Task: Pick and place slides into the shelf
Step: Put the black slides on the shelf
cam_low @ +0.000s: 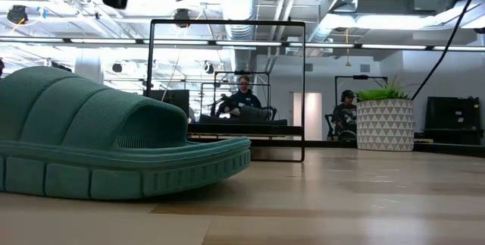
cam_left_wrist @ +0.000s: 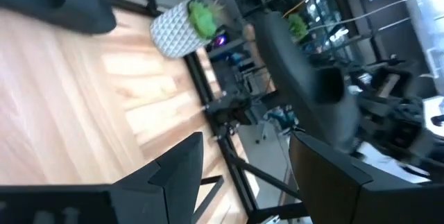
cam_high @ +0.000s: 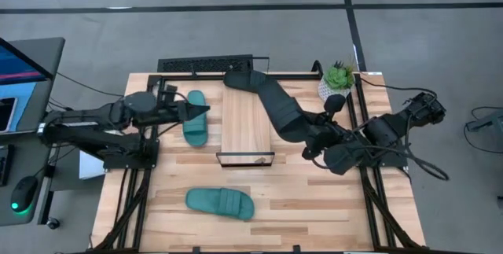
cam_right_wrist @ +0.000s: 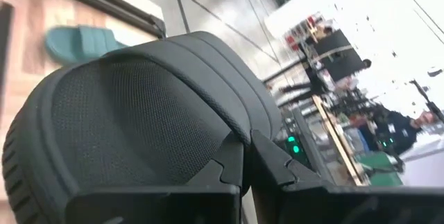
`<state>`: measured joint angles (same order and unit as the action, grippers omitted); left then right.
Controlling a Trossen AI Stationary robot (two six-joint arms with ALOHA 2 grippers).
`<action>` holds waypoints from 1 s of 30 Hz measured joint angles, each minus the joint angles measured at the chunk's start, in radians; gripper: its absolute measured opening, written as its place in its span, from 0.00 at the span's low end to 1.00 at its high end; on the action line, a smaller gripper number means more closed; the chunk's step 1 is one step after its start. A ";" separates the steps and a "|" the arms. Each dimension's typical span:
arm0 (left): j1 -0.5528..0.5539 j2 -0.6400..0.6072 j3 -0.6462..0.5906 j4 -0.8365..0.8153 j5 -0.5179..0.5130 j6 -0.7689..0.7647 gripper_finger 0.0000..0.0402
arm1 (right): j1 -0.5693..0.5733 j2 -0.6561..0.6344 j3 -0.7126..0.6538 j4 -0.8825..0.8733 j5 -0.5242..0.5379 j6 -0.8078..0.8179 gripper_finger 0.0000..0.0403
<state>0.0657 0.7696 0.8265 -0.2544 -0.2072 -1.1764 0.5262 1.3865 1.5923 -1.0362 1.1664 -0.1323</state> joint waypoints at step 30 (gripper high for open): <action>0.174 0.404 0.000 0.736 0.314 -0.201 0.50 | 0.043 0.000 0.034 0.132 0.002 -0.216 0.00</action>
<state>0.2401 1.1732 0.8265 0.4816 0.1071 -1.3779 0.5690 1.3869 1.6260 -0.9039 1.1679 -0.3485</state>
